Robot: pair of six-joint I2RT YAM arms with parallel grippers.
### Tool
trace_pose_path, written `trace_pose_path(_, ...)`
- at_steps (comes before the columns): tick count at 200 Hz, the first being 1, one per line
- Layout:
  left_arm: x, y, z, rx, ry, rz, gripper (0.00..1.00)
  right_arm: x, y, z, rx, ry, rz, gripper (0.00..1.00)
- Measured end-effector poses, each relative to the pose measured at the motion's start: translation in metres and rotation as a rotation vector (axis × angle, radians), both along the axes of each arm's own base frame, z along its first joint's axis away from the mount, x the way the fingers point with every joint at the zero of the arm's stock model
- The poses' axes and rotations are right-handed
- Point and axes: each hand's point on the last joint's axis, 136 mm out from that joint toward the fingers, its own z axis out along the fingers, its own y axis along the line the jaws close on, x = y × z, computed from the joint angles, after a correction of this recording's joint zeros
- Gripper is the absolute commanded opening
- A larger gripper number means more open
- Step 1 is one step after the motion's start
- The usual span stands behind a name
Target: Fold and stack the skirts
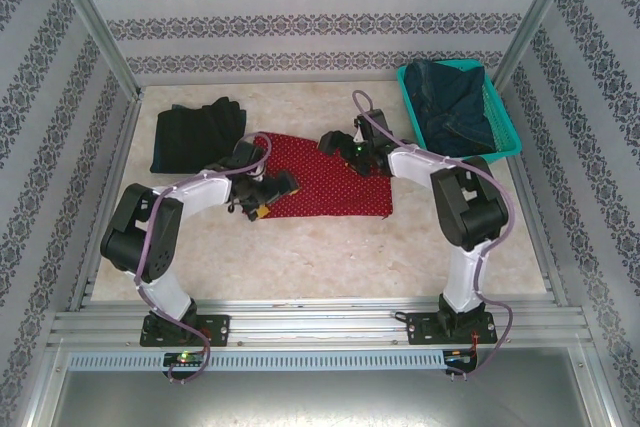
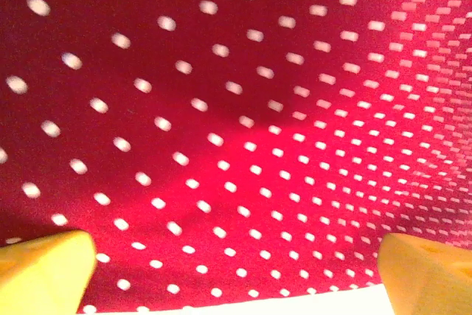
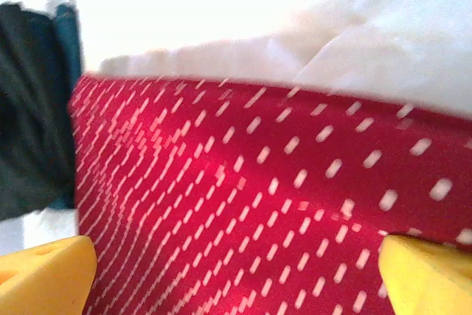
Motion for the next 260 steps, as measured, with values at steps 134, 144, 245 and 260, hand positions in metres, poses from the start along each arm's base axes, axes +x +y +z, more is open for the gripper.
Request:
trace_pose_path(134, 0.124, -0.022, 0.093, -0.033, -0.352, 0.019, 1.00, 0.050, 0.016, 0.028, 0.062, -0.024, -0.085, 0.98)
trace_pose_path(144, 0.146, -0.021, 0.087, -0.019, -0.373, 0.037, 1.00, 0.053, 0.012, 0.019, 0.065, -0.005, -0.112, 0.98)
trace_pose_path(245, 0.194, 0.002, 0.011, 0.139, -0.327, 0.080, 1.00, 0.026, -0.055, 0.000, -0.069, 0.069, -0.130, 0.98)
trace_pose_path(260, 0.192, -0.002, 0.014, 0.113, -0.324, 0.061, 1.00, 0.009, -0.071, 0.017, -0.112, 0.050, -0.122, 0.98)
